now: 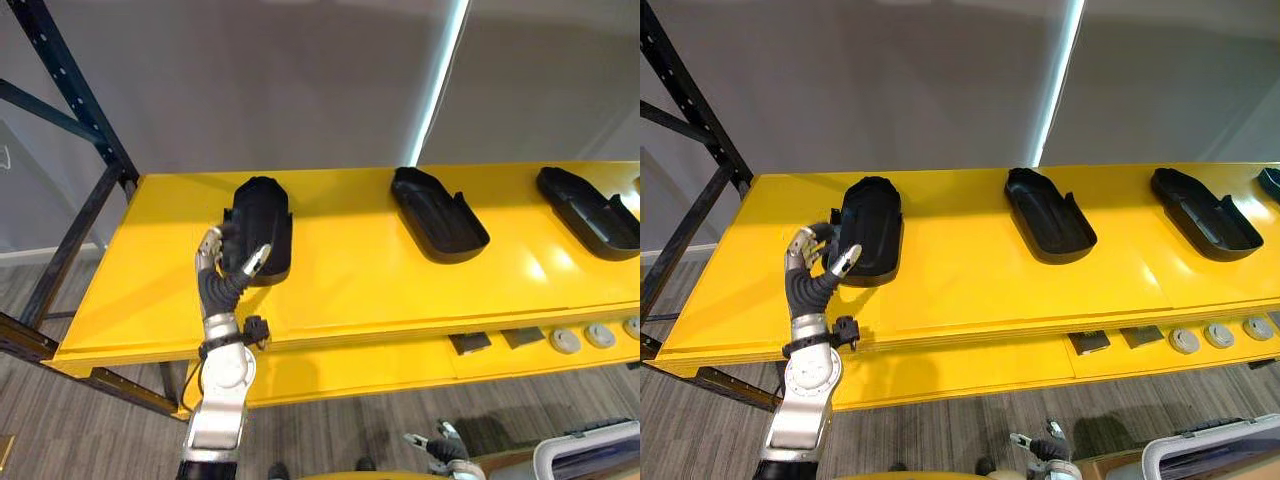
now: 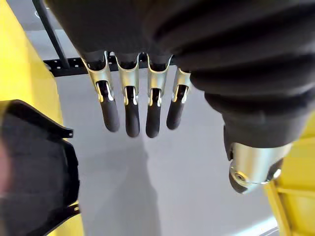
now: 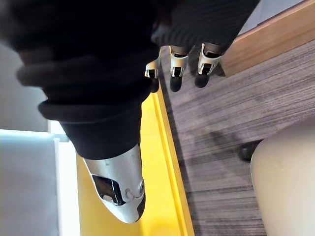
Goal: Walk over and take plastic housings, then place them on the shelf
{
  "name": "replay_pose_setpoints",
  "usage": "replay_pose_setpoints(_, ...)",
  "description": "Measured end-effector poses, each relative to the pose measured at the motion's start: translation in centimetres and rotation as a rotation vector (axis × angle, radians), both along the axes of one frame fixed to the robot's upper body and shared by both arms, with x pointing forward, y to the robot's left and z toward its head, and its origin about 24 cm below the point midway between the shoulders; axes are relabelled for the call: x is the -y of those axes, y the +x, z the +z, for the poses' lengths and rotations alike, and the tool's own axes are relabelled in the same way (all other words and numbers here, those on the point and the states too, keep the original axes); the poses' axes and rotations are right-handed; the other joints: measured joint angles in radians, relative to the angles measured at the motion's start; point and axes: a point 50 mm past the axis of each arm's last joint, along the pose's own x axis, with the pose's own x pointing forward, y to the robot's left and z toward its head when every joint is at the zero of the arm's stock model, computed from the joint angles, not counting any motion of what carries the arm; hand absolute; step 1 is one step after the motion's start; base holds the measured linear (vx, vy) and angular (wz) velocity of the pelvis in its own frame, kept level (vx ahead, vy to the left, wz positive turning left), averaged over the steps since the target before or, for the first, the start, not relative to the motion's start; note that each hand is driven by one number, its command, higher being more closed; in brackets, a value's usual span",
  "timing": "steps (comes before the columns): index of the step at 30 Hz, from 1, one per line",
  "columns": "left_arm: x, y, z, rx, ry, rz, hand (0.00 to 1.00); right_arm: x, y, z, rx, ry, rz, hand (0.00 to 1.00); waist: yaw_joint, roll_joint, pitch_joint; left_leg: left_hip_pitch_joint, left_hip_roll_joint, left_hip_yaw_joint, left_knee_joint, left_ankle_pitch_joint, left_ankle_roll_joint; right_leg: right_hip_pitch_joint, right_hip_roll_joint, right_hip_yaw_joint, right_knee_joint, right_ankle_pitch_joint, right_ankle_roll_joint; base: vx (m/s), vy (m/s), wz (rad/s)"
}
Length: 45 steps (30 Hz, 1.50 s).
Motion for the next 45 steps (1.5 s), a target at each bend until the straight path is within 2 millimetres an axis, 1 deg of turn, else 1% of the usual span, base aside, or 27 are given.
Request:
replay_pose_setpoints(1,0.2,-0.4,-0.6,-0.030,-0.005,-0.012,1.00,0.0,-0.2,0.0,-0.001,-0.001,-0.002,0.00,0.012,-0.001,-0.001,-0.006,0.000,0.001,0.021,-0.016,0.000,0.002,-0.003,0.002,0.003,-0.002,0.003,0.03,0.013,-0.02)
replay_pose_setpoints(4,0.4,-1.1,-1.5,-0.079,-0.021,-0.023,1.00,0.0,-0.4,0.1,0.002,0.000,-0.005,0.00,0.019,-0.002,-0.001,-0.020,0.000,0.001,0.072,-0.055,0.006,0.015,-0.012,-0.002,0.008,-0.011,0.014,0.04,0.029,0.05)
replay_pose_setpoints(7,0.6,-1.2,-2.2,-0.116,0.013,-0.035,1.00,-0.2,-0.7,0.1,0.001,0.003,-0.006,0.00,0.036,-0.009,-0.007,-0.033,0.000,0.002,0.112,-0.086,0.007,0.017,-0.018,-0.001,0.013,-0.018,0.013,0.04,0.024,-0.01)
replay_pose_setpoints(10,0.7,-1.1,-3.6,-0.181,0.039,-0.032,1.00,-0.3,-0.8,0.1,0.002,0.005,-0.007,0.00,0.036,-0.010,-0.008,-0.039,0.000,0.002,0.137,-0.105,0.011,0.020,-0.022,0.001,0.014,-0.018,0.013,0.04,0.019,-0.03)
replay_pose_setpoints(14,0.8,-1.1,-5.0,-0.249,0.034,-0.032,1.00,-0.5,-0.9,0.1,0.002,0.011,-0.011,0.00,0.035,-0.018,-0.015,-0.039,0.000,0.003,0.141,-0.115,0.011,0.018,-0.023,0.003,0.020,-0.018,0.014,0.04,0.021,-0.01)
replay_pose_setpoints(15,0.8,-1.0,-5.6,-0.275,0.036,-0.032,1.00,-0.6,-0.9,0.1,0.002,0.012,-0.008,0.00,0.036,-0.018,-0.019,-0.036,0.000,0.004,0.141,-0.112,0.006,0.016,-0.022,0.003,0.028,-0.018,0.014,0.04,0.017,0.00)
replay_pose_setpoints(16,0.8,-0.9,-6.4,-0.313,0.041,-0.036,1.00,-0.6,-0.9,0.1,0.001,0.011,-0.005,0.00,0.035,-0.014,-0.023,-0.032,0.001,0.005,0.141,-0.108,0.011,0.016,-0.021,0.003,0.035,-0.018,0.014,0.03,0.015,0.00)
replay_pose_setpoints(19,0.7,-0.4,-7.6,-0.371,0.058,-0.040,1.00,-0.5,-1.1,0.0,-0.005,0.001,0.007,0.00,0.033,-0.007,-0.038,-0.025,0.000,0.013,0.138,-0.107,0.012,0.012,-0.021,0.006,0.043,-0.018,0.014,0.01,0.013,-0.06)
replay_pose_setpoints(23,0.2,0.4,-8.6,-0.427,0.103,-0.037,1.00,-0.2,-1.1,0.1,-0.007,-0.009,0.012,0.00,0.030,0.002,-0.046,-0.017,-0.004,0.030,0.119,-0.094,0.011,-0.002,-0.020,0.014,0.044,-0.018,0.013,-0.02,-0.006,-0.16)
replay_pose_setpoints(24,0.2,0.5,-8.7,-0.433,0.108,-0.037,1.00,-0.2,-1.0,0.1,-0.006,-0.009,0.012,0.00,0.028,0.003,-0.046,-0.016,-0.006,0.030,0.112,-0.087,0.011,-0.007,-0.020,0.015,0.043,-0.018,0.013,-0.03,-0.026,-0.08)
replay_pose_setpoints(26,-0.2,1.1,-8.5,-0.425,0.128,-0.026,1.00,-0.2,-0.8,0.1,-0.002,-0.009,0.015,0.00,0.012,0.003,-0.047,-0.013,-0.012,0.029,0.083,-0.063,0.012,-0.022,-0.020,0.015,0.043,-0.019,0.013,-0.01,-0.018,0.00)
replay_pose_setpoints(28,-0.4,1.9,-8.6,-0.432,0.140,-0.020,1.00,-0.2,-0.7,0.1,-0.001,-0.009,0.016,0.00,0.007,0.005,-0.046,0.003,-0.017,0.029,0.044,-0.035,0.010,-0.024,-0.020,0.014,0.035,-0.020,0.010,-0.07,-0.044,-0.05)
replay_pose_setpoints(30,-0.5,2.2,-8.7,-0.439,0.145,-0.022,1.00,-0.2,-0.7,0.1,-0.004,-0.009,0.017,0.00,0.003,0.007,-0.048,0.015,-0.018,0.028,0.021,-0.023,0.008,-0.022,-0.017,0.011,0.031,-0.018,0.008,-0.08,-0.041,0.01)
replay_pose_setpoints(31,-0.6,2.4,-8.8,-0.445,0.153,-0.020,1.00,-0.2,-0.5,0.1,0.000,-0.013,0.025,0.00,-0.010,0.008,-0.048,0.023,-0.018,0.027,-0.003,-0.011,0.005,-0.024,-0.014,0.006,0.027,-0.017,0.006,-0.07,-0.034,0.09)
replay_pose_setpoints(32,-0.7,2.5,-8.8,-0.446,0.157,-0.019,1.00,-0.2,-0.5,0.1,0.001,-0.013,0.026,0.00,-0.015,0.007,-0.048,0.024,-0.018,0.027,-0.009,-0.006,0.006,-0.025,-0.013,0.004,0.025,-0.017,0.006,-0.07,-0.031,0.06)
replay_pose_setpoints(38,-1.2,3.9,-8.4,-0.441,0.199,-0.020,1.00,-0.2,-0.3,0.1,-0.001,-0.012,0.030,0.00,-0.021,0.003,-0.047,0.011,-0.020,0.030,-0.014,-0.005,0.004,-0.035,-0.009,0.008,0.006,-0.014,0.007,-0.02,-0.012,-0.02)
replay_pose_setpoints(41,-1.8,4.7,-7.8,-0.427,0.216,-0.002,1.00,-0.4,-0.1,-0.1,-0.013,-0.008,0.042,0.00,-0.024,-0.005,-0.044,0.007,-0.020,0.029,-0.010,-0.005,0.005,-0.031,-0.008,0.009,-0.011,-0.001,0.002,0.06,-0.005,-0.03)
replay_pose_setpoints(45,-2.4,5.4,-7.2,-0.412,0.235,0.016,1.00,-0.5,0.1,-0.1,-0.008,-0.008,0.044,0.00,-0.037,-0.010,-0.040,0.007,-0.022,0.029,-0.009,-0.005,0.005,-0.019,-0.005,0.007,-0.031,0.006,0.000,0.07,-0.004,0.01)
